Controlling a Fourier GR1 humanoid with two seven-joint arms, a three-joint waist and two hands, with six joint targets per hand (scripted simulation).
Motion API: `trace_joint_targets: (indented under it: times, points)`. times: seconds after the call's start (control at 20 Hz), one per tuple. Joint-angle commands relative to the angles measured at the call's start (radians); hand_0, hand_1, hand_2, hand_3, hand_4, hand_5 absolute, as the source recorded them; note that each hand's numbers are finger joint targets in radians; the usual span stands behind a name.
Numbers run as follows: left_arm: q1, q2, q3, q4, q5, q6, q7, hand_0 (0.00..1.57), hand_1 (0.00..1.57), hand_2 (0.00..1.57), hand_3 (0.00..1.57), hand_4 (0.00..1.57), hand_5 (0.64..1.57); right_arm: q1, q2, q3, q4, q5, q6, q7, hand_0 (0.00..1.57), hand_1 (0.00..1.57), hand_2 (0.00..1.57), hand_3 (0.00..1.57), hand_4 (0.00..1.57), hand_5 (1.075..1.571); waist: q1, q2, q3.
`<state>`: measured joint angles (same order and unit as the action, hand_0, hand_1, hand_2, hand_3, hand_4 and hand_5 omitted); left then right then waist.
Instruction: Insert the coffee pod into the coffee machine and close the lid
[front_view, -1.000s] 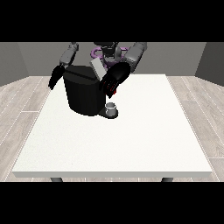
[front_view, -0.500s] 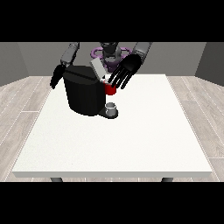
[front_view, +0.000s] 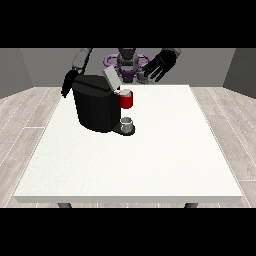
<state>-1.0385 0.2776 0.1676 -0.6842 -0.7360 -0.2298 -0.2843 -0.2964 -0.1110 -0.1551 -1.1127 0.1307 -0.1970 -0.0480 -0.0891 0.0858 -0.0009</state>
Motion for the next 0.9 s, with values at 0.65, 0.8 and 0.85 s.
trace_joint_targets:
  times: [0.65, 0.8, 0.85]
  points:
    - [0.535, -0.276, 0.163, 0.014, 0.336, -0.023, -0.053, 0.00, 0.00, 0.00, 0.00, 0.39, 1.571, 0.137, 0.023, 0.029, -0.092, -0.063, 0.095, 0.048, 0.00, 0.00, 0.00, 0.00, 0.00, 1.571, 0.172, -0.403, 0.0006]
    - [0.540, -0.251, 0.191, -0.008, 0.360, -0.038, -0.042, 0.00, 0.00, 0.00, 0.00, 0.41, 1.571, 0.083, 0.030, 0.062, -0.152, -0.072, 0.129, 0.055, 0.00, 0.00, 0.00, 0.00, 0.00, 1.571, 0.174, -0.389, 0.0005]
    - [0.549, -0.250, 0.187, -0.012, 0.361, -0.048, -0.020, 0.00, 0.00, 0.00, 0.00, 0.40, 1.571, 0.112, 0.011, 0.090, -0.163, -0.058, 0.170, 0.033, 0.00, 0.00, 0.00, 0.00, 0.00, 1.571, 0.176, -0.420, 0.0007]
